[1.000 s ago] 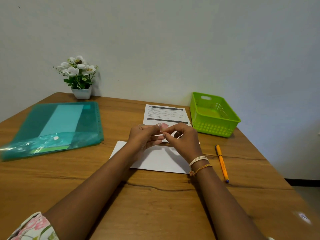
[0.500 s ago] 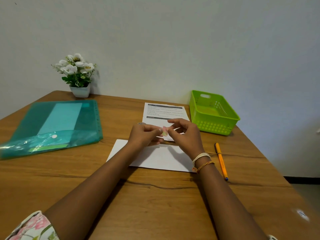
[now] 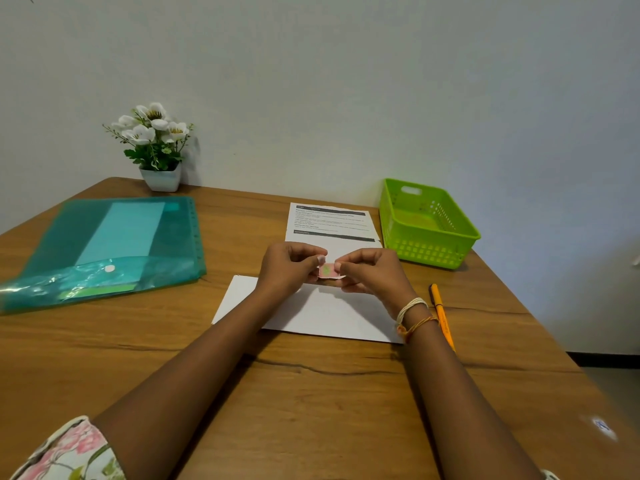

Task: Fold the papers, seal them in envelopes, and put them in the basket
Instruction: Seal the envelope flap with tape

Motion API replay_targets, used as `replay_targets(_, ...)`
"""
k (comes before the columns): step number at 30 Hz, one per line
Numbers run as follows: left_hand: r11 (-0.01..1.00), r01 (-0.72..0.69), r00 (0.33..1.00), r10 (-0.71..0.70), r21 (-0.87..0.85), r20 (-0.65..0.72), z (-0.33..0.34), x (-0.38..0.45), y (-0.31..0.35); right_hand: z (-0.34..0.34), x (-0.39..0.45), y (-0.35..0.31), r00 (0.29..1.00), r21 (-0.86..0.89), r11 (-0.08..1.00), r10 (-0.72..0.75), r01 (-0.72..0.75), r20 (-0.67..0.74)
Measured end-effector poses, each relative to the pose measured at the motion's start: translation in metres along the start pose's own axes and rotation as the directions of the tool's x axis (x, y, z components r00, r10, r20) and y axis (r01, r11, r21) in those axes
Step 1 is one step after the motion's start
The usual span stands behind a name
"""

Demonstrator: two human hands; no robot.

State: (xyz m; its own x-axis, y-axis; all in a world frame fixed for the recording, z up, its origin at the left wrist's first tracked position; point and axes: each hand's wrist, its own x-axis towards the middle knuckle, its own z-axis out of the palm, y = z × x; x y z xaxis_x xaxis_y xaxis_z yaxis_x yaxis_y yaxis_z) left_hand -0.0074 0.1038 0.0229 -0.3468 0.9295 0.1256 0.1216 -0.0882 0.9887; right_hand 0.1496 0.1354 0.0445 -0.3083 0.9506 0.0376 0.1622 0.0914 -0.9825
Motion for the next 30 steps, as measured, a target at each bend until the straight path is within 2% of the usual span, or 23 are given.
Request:
replay_targets(10,0.999,0.046,0.999,-0.046,0.013,-0.002,0.0,-0.008,0.007,-0.008,0.002,0.0,0.989,0.291,0.945,0.141,-0.149,0.049)
replay_targets(13,0.999,0.025,1.0,-0.025,0.022,-0.005,0.002,-0.01,0.008,-0.009,0.001,0.0,0.986,0.21,0.964,0.162,-0.164,0.026)
replay_targets(16,0.991,-0.018,1.0,0.018,0.133,0.001,0.004,-0.009,0.008,-0.01,0.001,0.0,0.994,0.035,0.997,0.068,-0.065,-0.09)
replay_targets(21,0.943,-0.125,0.992,0.113,0.309,0.056,0.015,-0.009,0.012,-0.023,-0.003,0.005,0.997,-0.013,1.0,-0.023,0.022,-0.076)
replay_targets(24,0.919,-0.149,0.985,0.105,0.365,0.137,0.024,-0.008,0.018,-0.037,-0.007,0.008,0.994,-0.045,0.998,-0.052,0.048,-0.097)
replay_targets(30,0.893,-0.178,0.958,0.062,0.413,0.28,0.046,0.002,0.022,-0.055,-0.011,0.008,0.991,-0.123,0.992,-0.025,0.008,-0.13)
